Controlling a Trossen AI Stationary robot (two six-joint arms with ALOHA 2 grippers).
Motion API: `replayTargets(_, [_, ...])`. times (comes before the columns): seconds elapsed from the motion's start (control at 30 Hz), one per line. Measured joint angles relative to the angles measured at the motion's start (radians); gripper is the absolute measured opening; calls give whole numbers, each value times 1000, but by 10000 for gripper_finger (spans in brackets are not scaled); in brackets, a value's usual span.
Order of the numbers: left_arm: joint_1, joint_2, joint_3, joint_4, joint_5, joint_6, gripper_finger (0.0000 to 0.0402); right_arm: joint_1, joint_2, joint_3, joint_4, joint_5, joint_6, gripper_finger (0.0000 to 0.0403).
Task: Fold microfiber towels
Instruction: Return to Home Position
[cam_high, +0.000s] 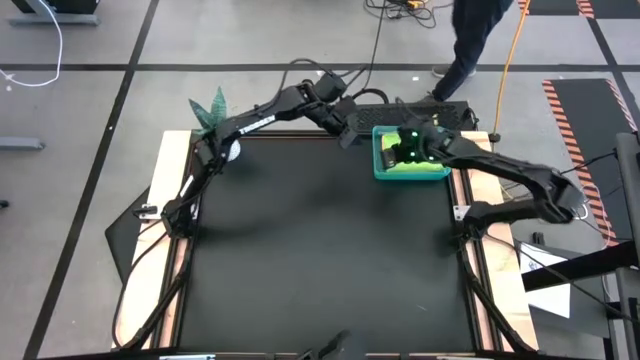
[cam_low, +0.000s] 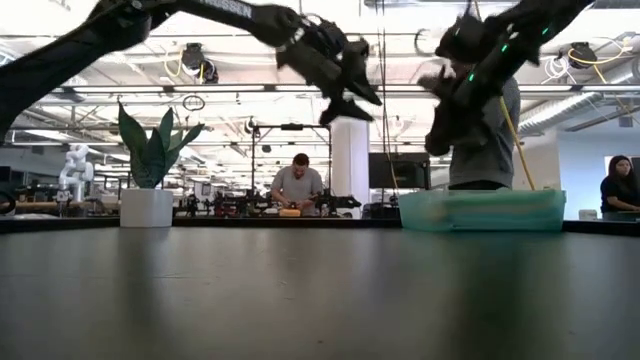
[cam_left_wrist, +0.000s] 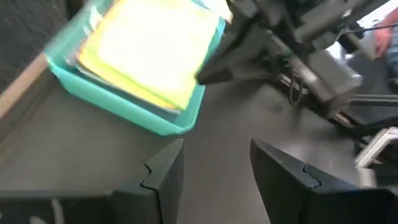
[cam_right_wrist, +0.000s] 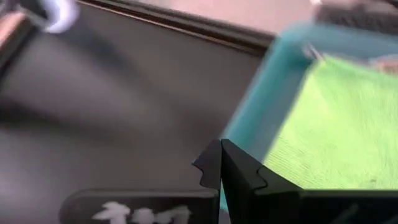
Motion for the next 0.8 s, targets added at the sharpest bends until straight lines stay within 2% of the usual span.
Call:
replayTargets(0.13, [-33, -85, 0, -95, -86, 87, 182, 36, -120, 0, -2, -41, -113, 0])
replayTargets(0.27, [-100, -187, -3, -196, -205, 175, 181, 88, -206, 0, 68, -107, -173, 0])
replayTargets(0.4, [-173, -327, -85, -165, -300, 182, 181, 162, -243, 0, 180, -166, -269, 0])
replayTargets(0.5, [-224, -469, -249, -53, -391, 152, 181, 239, -239, -2, 300, -224, -340, 0])
replayTargets(0.6, [-277, -644, -483, 134, -453, 101, 181, 336, -222, -27, 457, -263, -431, 0])
replayTargets(0.7, [-333, -818, -746, 333, -498, 52, 181, 419, -197, -55, 596, -267, -422, 0])
replayTargets(0.8, [-387, -966, -969, 487, -559, 25, 181, 475, -184, -64, 632, -266, -384, 0])
